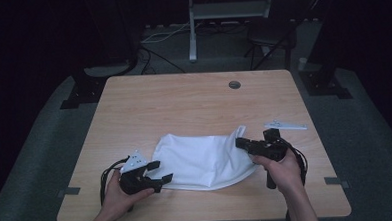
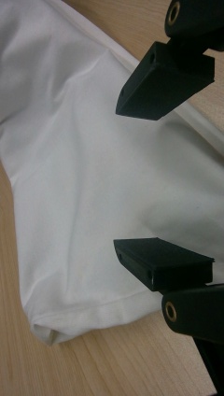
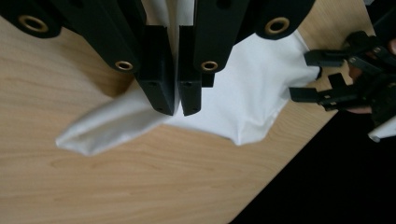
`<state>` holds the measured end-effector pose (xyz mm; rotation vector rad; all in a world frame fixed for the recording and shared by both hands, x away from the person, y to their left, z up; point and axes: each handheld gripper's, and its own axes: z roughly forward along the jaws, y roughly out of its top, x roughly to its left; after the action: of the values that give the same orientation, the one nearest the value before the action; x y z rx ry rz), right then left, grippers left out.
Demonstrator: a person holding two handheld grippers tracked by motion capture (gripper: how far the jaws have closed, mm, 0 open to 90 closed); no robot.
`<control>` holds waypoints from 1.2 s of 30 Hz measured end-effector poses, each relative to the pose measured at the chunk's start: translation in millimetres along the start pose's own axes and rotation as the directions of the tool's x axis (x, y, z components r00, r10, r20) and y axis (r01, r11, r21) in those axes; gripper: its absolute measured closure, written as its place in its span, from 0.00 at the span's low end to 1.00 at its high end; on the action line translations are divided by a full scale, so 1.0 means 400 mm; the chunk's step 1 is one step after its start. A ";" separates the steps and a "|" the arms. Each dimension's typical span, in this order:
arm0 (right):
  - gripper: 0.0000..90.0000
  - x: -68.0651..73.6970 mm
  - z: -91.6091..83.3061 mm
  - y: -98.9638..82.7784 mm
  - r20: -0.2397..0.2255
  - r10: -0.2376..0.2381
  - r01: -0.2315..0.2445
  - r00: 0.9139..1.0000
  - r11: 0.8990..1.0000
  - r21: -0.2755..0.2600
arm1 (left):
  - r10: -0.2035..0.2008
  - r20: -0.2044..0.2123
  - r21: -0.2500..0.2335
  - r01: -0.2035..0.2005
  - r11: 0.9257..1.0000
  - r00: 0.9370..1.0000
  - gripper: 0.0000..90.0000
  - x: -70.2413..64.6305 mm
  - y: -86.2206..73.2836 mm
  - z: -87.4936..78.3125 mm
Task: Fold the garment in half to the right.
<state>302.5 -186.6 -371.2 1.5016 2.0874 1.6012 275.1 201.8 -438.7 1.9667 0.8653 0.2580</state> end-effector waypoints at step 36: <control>0.52 -0.122 0.028 -0.098 0.312 0.000 -0.066 0.950 0.978 0.199 | 0.008 -0.002 -0.004 -0.008 1.000 1.000 0.33 -0.002 0.004 -0.005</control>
<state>309.4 -213.5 -428.3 1.7303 2.1050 1.0912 274.2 202.2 -436.2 1.9670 0.8581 0.2655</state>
